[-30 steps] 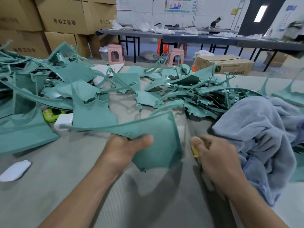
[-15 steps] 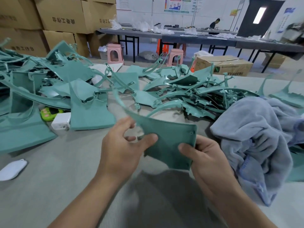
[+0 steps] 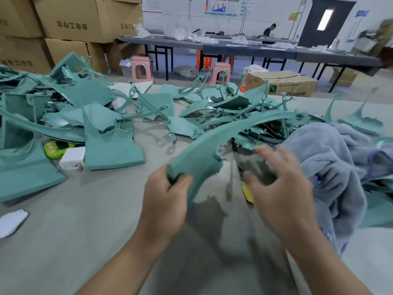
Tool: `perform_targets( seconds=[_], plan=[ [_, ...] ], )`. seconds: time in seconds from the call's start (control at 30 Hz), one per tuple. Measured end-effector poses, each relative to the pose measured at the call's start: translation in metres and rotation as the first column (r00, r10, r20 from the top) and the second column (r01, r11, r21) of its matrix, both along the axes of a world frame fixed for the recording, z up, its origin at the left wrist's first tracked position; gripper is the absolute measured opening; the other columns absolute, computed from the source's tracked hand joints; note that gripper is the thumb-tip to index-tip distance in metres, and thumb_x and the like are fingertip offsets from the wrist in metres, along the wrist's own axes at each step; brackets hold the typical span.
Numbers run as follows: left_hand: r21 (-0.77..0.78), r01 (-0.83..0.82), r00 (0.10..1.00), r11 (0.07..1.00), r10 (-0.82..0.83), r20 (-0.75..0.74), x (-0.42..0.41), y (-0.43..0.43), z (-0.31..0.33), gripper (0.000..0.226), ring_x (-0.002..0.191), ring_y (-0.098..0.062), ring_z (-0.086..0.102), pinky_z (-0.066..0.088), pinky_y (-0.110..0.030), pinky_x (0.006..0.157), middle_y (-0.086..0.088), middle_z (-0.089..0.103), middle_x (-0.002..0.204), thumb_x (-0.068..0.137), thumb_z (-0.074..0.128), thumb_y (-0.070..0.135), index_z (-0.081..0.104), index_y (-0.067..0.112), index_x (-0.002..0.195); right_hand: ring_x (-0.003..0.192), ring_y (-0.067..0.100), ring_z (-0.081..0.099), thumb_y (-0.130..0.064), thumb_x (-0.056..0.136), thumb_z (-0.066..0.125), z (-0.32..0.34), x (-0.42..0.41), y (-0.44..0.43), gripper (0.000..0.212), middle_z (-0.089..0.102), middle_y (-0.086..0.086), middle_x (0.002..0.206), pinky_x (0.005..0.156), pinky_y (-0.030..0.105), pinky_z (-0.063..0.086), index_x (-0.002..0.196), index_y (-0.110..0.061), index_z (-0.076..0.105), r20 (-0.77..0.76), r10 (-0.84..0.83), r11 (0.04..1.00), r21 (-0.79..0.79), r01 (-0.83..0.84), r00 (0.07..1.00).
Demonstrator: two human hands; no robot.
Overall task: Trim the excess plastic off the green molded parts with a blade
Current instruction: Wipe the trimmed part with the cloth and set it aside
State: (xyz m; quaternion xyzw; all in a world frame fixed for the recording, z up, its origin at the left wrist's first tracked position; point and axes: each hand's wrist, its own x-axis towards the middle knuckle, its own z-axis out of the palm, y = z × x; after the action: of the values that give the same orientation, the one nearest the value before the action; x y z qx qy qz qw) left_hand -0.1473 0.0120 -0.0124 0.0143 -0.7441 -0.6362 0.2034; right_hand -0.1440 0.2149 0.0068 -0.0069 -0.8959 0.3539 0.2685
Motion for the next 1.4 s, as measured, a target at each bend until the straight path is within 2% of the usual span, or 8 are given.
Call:
perform_targets(
  seconds=[0.1, 0.23, 0.5, 0.6, 0.87, 1.13, 1.27, 1.4],
  plan=[
    [0.149, 0.044, 0.999, 0.988, -0.044, -0.006, 0.0, -0.009, 0.003, 0.016, 0.062, -0.008, 0.053, 0.044, -0.024, 0.055, 0.012, 0.062, 0.067, 0.072, 0.059, 0.019, 0.071, 0.016, 0.084, 0.148, 0.027, 0.026, -0.03, 0.078, 0.081, 0.012, -0.01, 0.046, 0.075, 0.043, 0.004, 0.157, 0.122, 0.047, 0.02, 0.146, -0.024, 0.049, -0.063, -0.349, 0.894, 0.276, 0.352, 0.935],
    [0.194, 0.011, 0.999, 0.981, -0.019, 0.039, -0.006, -0.019, 0.003, 0.019, 0.064, -0.015, 0.054, 0.043, -0.033, 0.056, 0.0, 0.062, 0.069, 0.071, 0.058, 0.02, 0.065, 0.005, 0.082, 0.121, 0.036, 0.047, -0.028, 0.078, 0.08, 0.007, -0.02, 0.074, 0.049, 0.063, 0.016, 0.125, 0.115, 0.05, 0.026, 0.123, -0.018, 0.062, -0.064, -0.354, 0.851, 0.393, 0.349, 0.933],
    [0.189, 0.0, 0.995, 0.982, -0.019, 0.1, -0.013, -0.02, 0.004, 0.024, 0.066, -0.02, 0.049, 0.045, -0.045, 0.058, -0.01, 0.056, 0.071, 0.07, 0.057, 0.022, 0.06, 0.002, 0.083, 0.087, 0.013, 0.054, -0.013, 0.094, 0.058, 0.02, -0.008, 0.049, 0.016, 0.057, -0.01, 0.09, 0.084, 0.02, 0.04, 0.099, -0.028, 0.057, -0.499, -0.227, 0.97, -0.189, 0.151, 0.836],
    [0.148, 0.015, 0.998, 0.989, -0.025, 0.064, -0.013, -0.018, 0.004, 0.015, 0.056, -0.01, 0.044, 0.039, -0.026, 0.053, 0.004, 0.053, 0.06, 0.07, 0.055, 0.021, 0.061, 0.009, 0.078, 0.084, 0.02, 0.056, -0.018, 0.097, 0.054, 0.032, -0.007, 0.05, 0.008, 0.058, 0.008, 0.089, 0.08, 0.04, 0.049, 0.097, -0.01, 0.054, -0.565, -0.231, 0.929, -0.369, 0.008, 0.792],
    [0.124, 0.038, 0.998, 0.992, -0.044, 0.048, -0.015, -0.017, 0.004, 0.007, 0.055, -0.009, 0.048, 0.04, -0.021, 0.051, 0.006, 0.058, 0.06, 0.081, 0.059, 0.011, 0.063, 0.01, 0.076, 0.067, 0.005, 0.059, -0.026, 0.096, 0.051, 0.029, 0.009, -0.011, 0.017, 0.064, -0.015, 0.076, 0.056, 0.025, 0.044, 0.087, -0.04, 0.056, -0.131, 0.323, 0.942, 0.138, -0.306, 0.937],
    [0.17, 0.014, 0.994, 0.985, -0.032, 0.102, -0.016, -0.022, 0.006, 0.02, 0.061, -0.015, 0.053, 0.044, -0.03, 0.057, 0.002, 0.063, 0.068, 0.068, 0.056, 0.025, 0.064, 0.015, 0.084, 0.119, 0.007, 0.041, -0.059, 0.068, 0.069, 0.003, -0.004, 0.011, 0.067, 0.046, -0.022, 0.12, 0.095, 0.023, 0.026, 0.132, -0.044, 0.053, 0.443, 0.251, 0.75, 0.473, -0.463, 0.861],
    [0.17, 0.021, 0.996, 0.985, -0.035, 0.079, -0.017, -0.022, 0.007, 0.018, 0.056, -0.01, 0.047, 0.039, -0.023, 0.051, 0.004, 0.056, 0.063, 0.068, 0.056, 0.022, 0.058, 0.006, 0.077, 0.092, 0.026, 0.064, -0.015, 0.084, 0.073, 0.008, 0.001, 0.002, 0.017, 0.066, -0.007, 0.095, 0.079, 0.037, 0.048, 0.098, -0.023, 0.069, 0.094, 0.147, 0.925, 0.34, -0.171, 0.985],
    [0.167, 0.024, 0.992, 0.986, -0.045, 0.119, -0.014, -0.022, 0.006, 0.007, 0.052, -0.007, 0.046, 0.041, -0.022, 0.048, 0.007, 0.052, 0.056, 0.068, 0.055, 0.015, 0.06, 0.016, 0.073, 0.081, 0.02, 0.063, -0.024, 0.091, 0.054, 0.04, 0.013, -0.022, 0.012, 0.067, -0.005, 0.087, 0.071, 0.036, 0.051, 0.092, -0.025, 0.066, -0.367, 0.079, 0.996, -0.005, -0.087, 0.927]
  ],
)
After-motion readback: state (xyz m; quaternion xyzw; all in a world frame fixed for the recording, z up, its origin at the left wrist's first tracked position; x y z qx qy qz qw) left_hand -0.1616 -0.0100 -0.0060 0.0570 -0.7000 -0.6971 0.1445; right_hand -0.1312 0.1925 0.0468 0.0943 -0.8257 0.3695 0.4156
